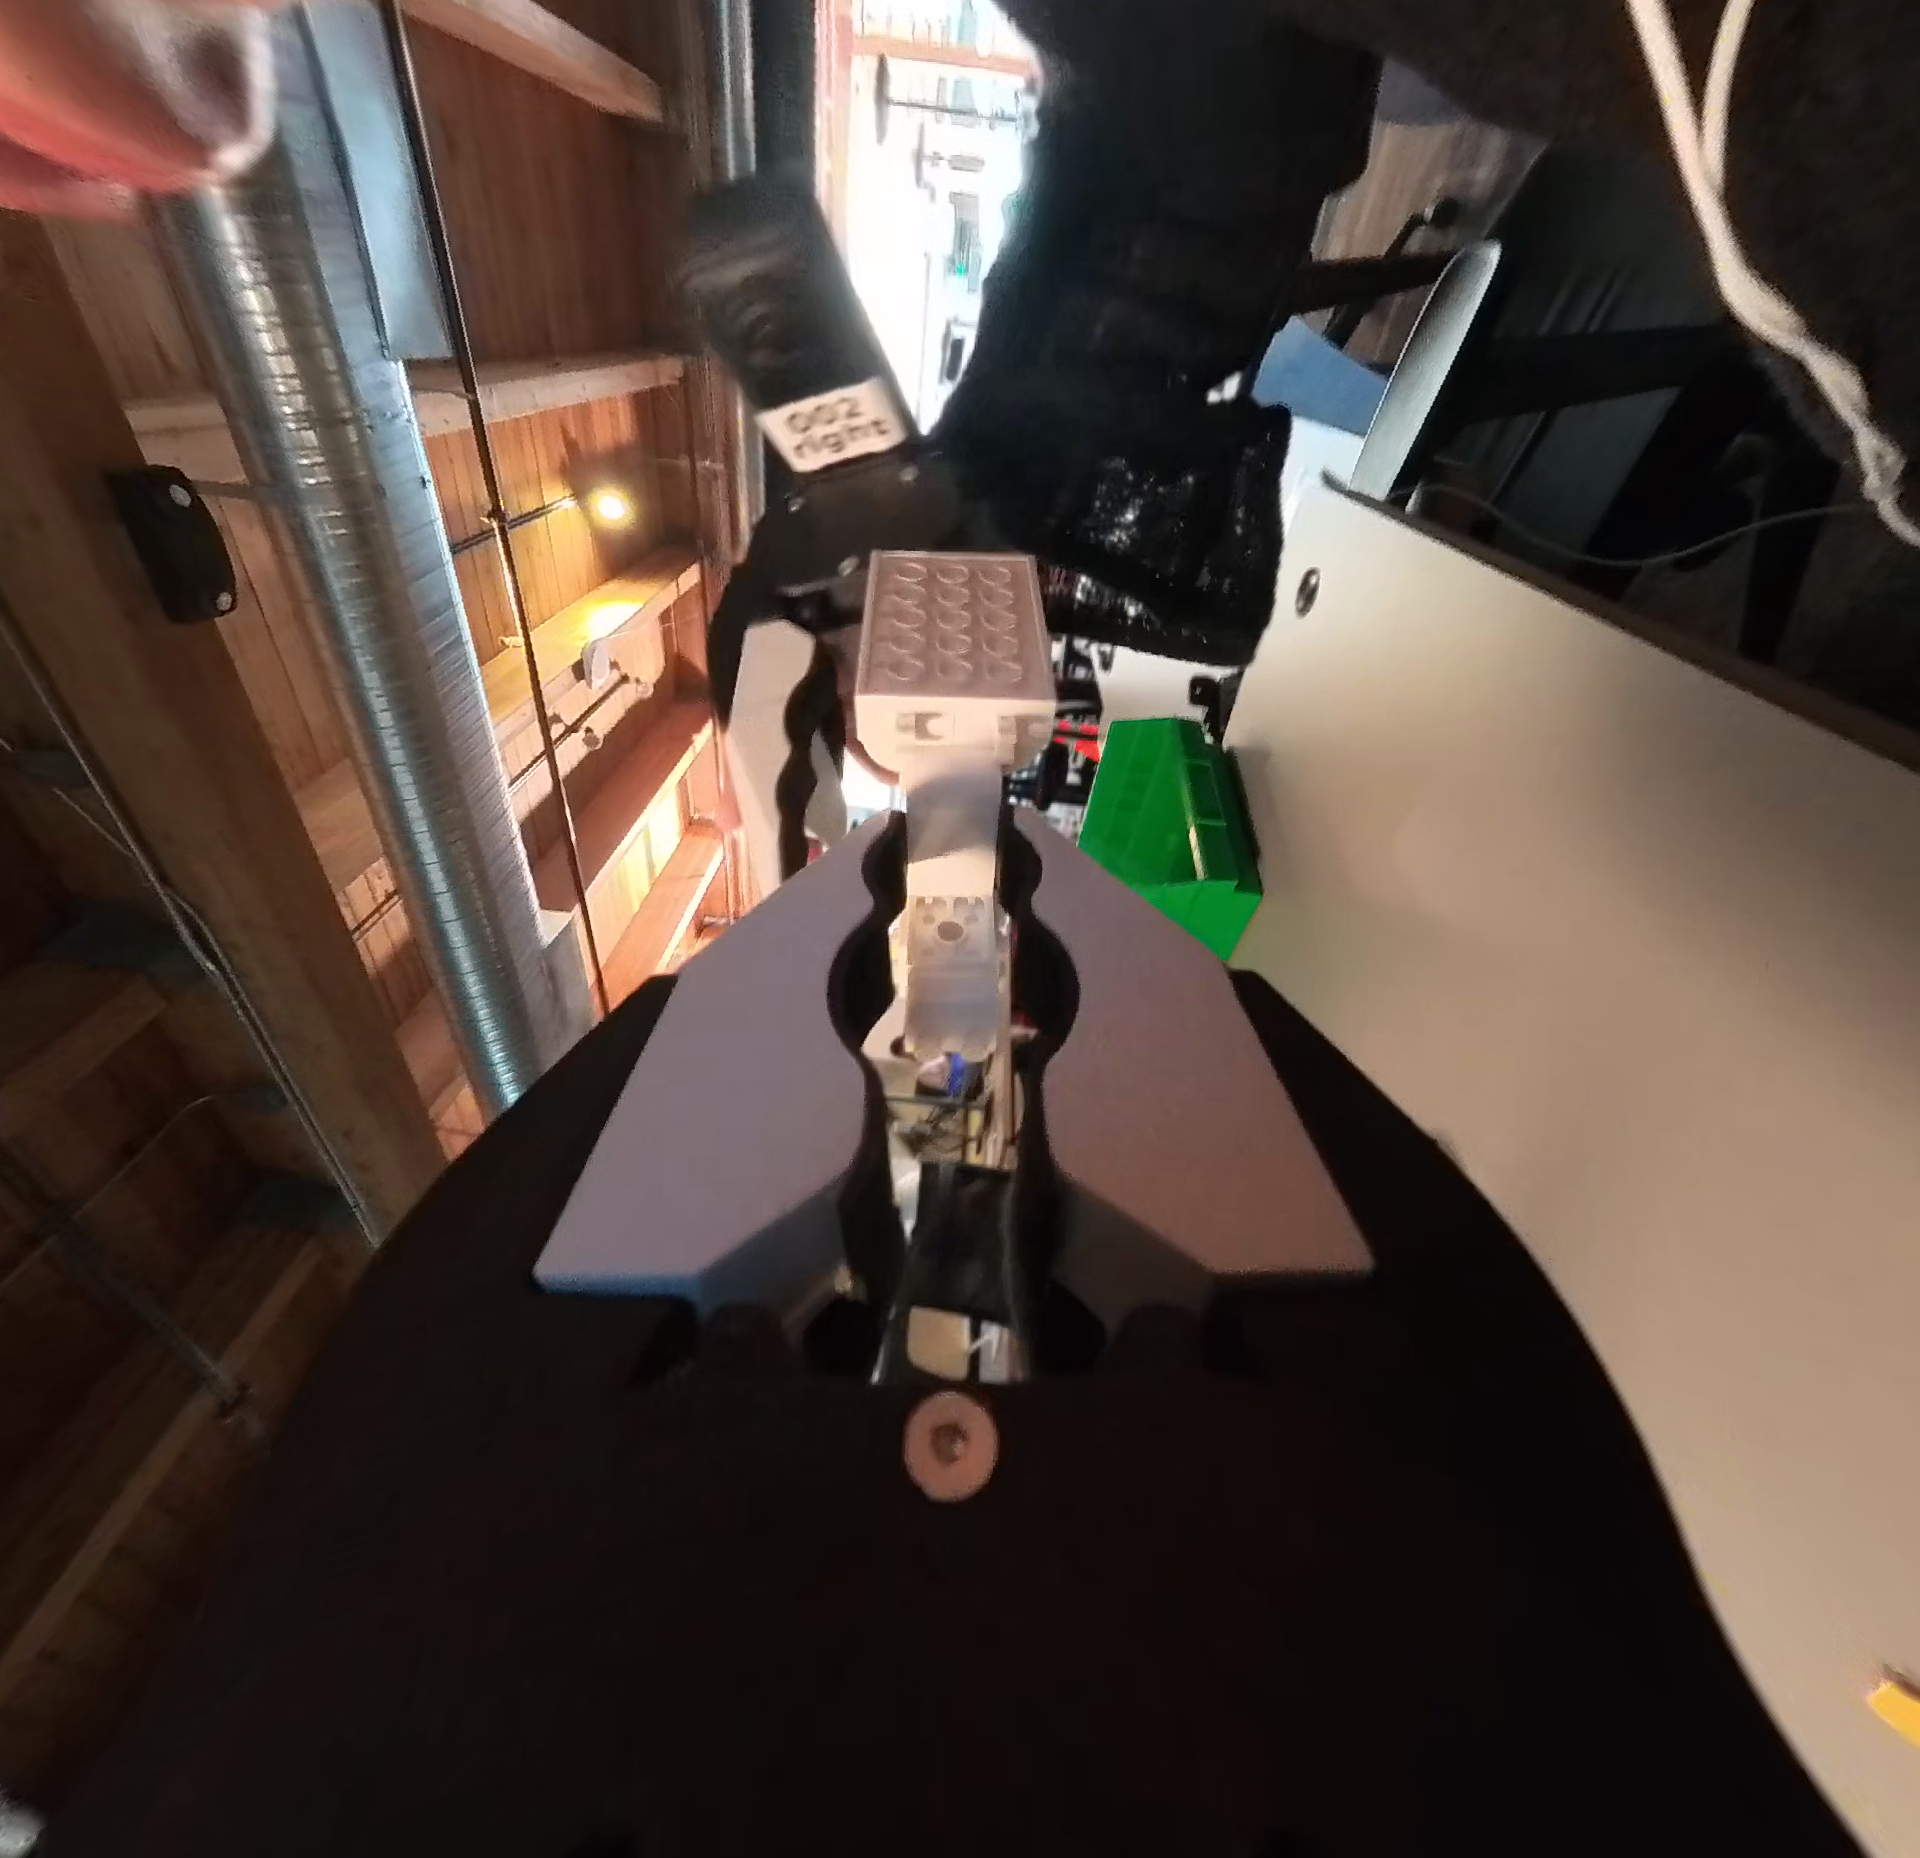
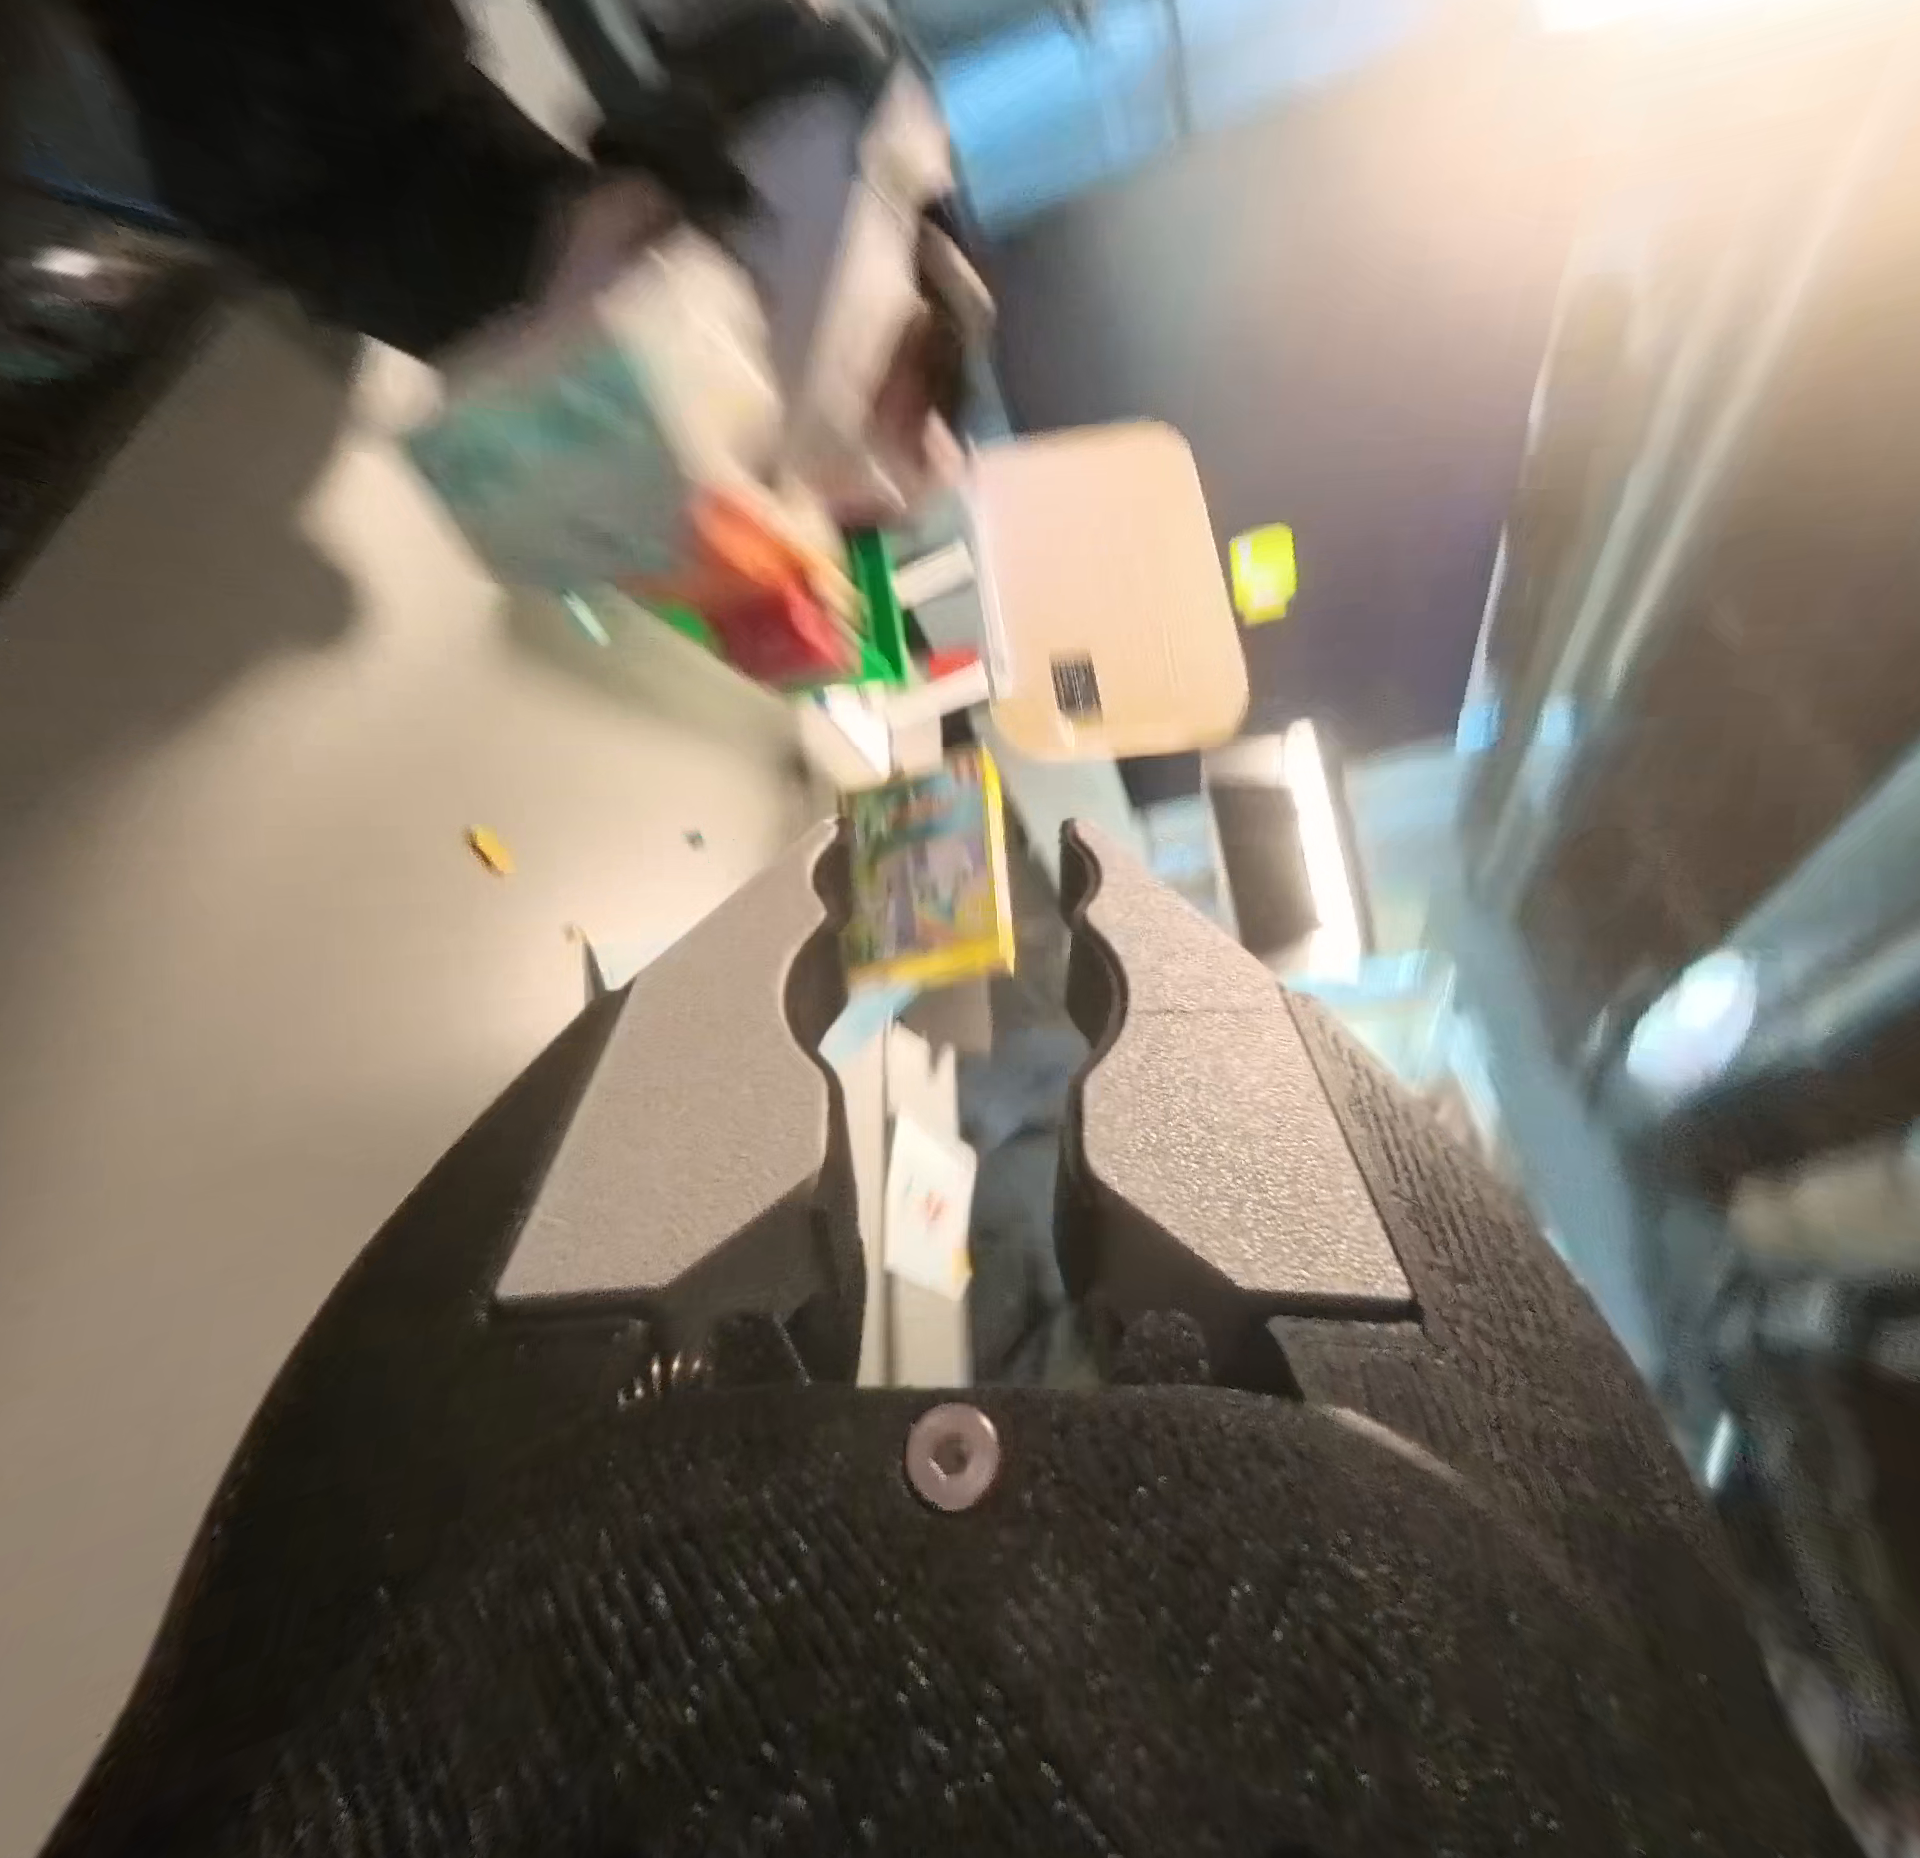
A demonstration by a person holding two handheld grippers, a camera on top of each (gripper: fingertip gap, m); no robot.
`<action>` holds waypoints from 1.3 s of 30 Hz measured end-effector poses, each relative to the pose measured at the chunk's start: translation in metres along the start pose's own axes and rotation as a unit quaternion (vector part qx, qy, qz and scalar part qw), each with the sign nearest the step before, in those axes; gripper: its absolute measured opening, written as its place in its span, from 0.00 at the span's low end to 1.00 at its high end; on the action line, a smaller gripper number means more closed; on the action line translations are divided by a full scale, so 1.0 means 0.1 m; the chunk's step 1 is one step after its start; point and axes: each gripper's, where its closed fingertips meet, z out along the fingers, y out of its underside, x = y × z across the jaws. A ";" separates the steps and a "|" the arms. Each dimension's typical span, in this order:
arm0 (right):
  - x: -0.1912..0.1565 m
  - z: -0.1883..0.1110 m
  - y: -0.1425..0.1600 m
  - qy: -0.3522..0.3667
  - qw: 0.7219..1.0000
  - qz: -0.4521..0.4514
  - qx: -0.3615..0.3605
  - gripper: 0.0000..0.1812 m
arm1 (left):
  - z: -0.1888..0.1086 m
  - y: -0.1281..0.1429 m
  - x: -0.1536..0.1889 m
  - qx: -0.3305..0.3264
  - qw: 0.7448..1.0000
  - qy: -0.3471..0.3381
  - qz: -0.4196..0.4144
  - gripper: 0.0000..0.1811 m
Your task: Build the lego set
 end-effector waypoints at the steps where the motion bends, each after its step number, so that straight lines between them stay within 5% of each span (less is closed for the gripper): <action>1: 0.10 -0.02 0.12 0.012 0.999 0.037 -0.020 0.19 | 0.01 0.02 0.01 -0.007 1.000 0.000 0.004 0.08; 4: 0.24 -0.06 0.26 -0.013 0.975 0.222 -0.032 0.10 | 0.05 0.10 0.04 -0.037 0.999 0.002 0.026 0.08; 8: 0.02 0.00 -0.13 -0.157 0.891 0.427 0.009 0.07 | 0.11 0.19 0.14 -0.077 0.995 0.011 0.068 0.09; 18: -0.38 0.14 -0.16 -0.215 0.890 0.393 -0.085 0.05 | 0.17 0.21 0.24 -0.094 0.990 0.020 0.099 0.09; 39: -0.44 0.08 -0.23 -0.299 0.887 0.345 -0.065 0.03 | 0.17 0.05 0.29 -0.051 0.994 0.019 0.091 0.08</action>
